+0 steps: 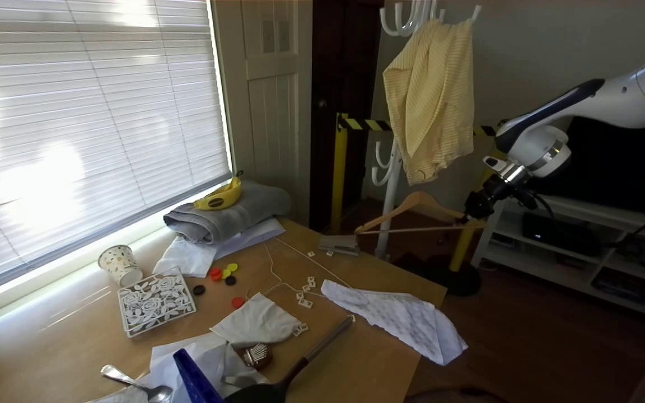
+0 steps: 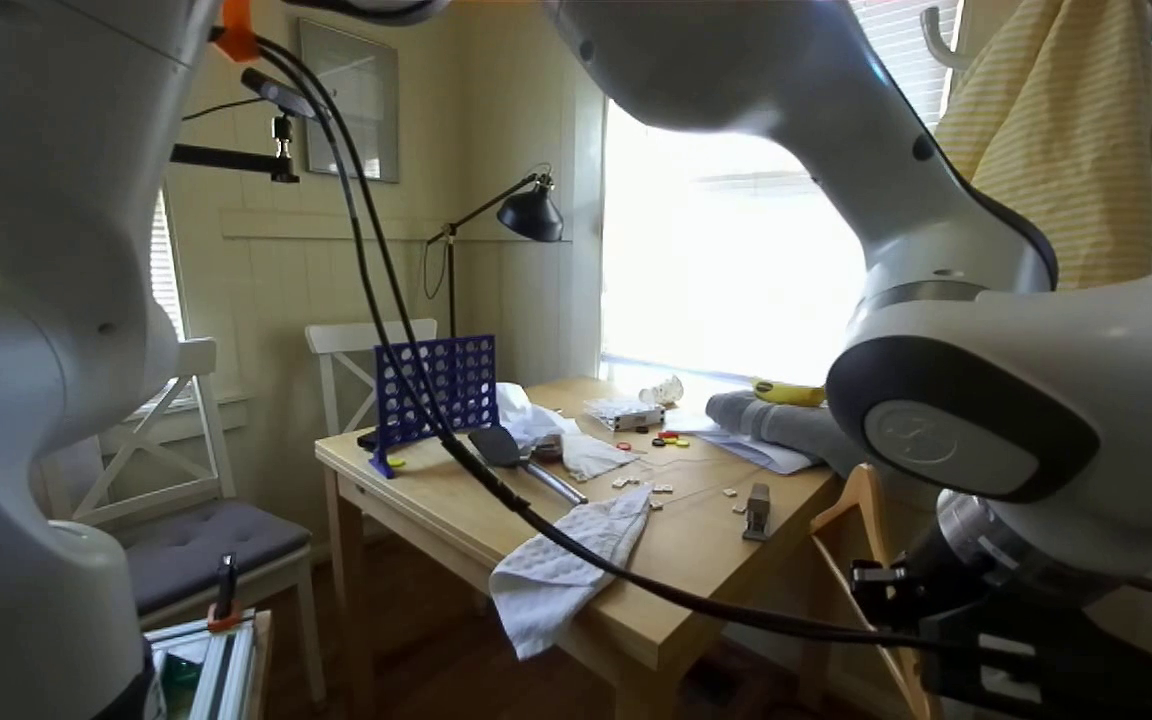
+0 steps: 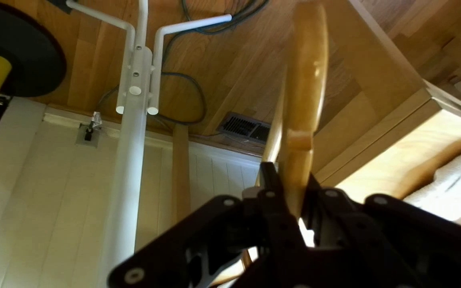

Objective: Hang the clothing hanger higher on the coat hanger

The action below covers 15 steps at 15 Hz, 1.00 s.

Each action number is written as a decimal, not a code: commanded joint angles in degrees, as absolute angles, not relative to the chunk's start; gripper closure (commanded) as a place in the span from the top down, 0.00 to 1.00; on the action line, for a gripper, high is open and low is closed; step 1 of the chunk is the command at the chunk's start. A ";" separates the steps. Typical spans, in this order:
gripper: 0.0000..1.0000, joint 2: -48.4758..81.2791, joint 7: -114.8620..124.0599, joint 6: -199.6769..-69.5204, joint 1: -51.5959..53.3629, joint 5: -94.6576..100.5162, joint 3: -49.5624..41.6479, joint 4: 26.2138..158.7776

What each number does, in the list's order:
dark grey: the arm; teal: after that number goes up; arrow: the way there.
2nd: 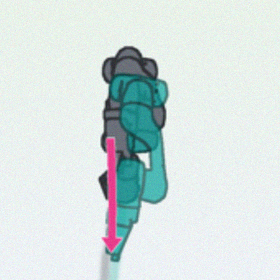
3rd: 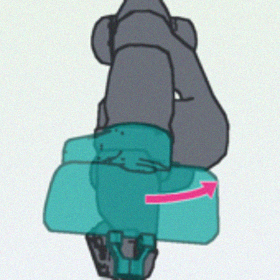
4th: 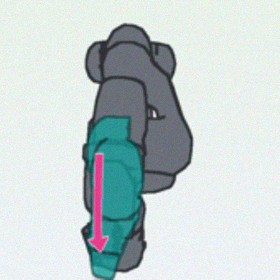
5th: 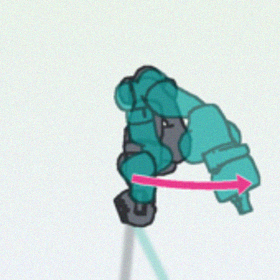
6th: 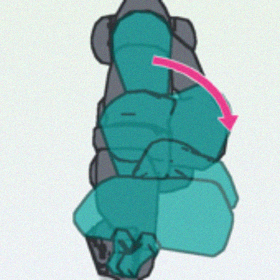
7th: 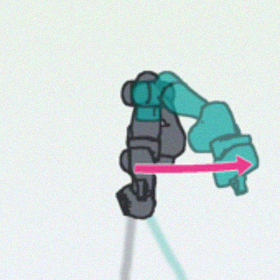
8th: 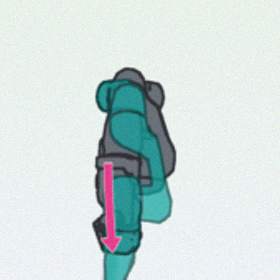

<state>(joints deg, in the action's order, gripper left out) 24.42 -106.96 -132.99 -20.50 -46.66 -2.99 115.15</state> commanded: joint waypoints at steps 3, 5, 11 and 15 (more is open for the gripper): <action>0.04 12.73 -109.99 -134.84 -20.62 -49.61 -5.63 125.95; 0.04 8.58 -110.88 -134.36 -20.39 -51.79 -6.50 128.88; 0.04 -3.75 -110.86 -135.10 -17.53 -57.01 -9.10 137.49; 0.04 -8.72 -108.75 -136.93 -15.72 -60.20 -10.61 138.12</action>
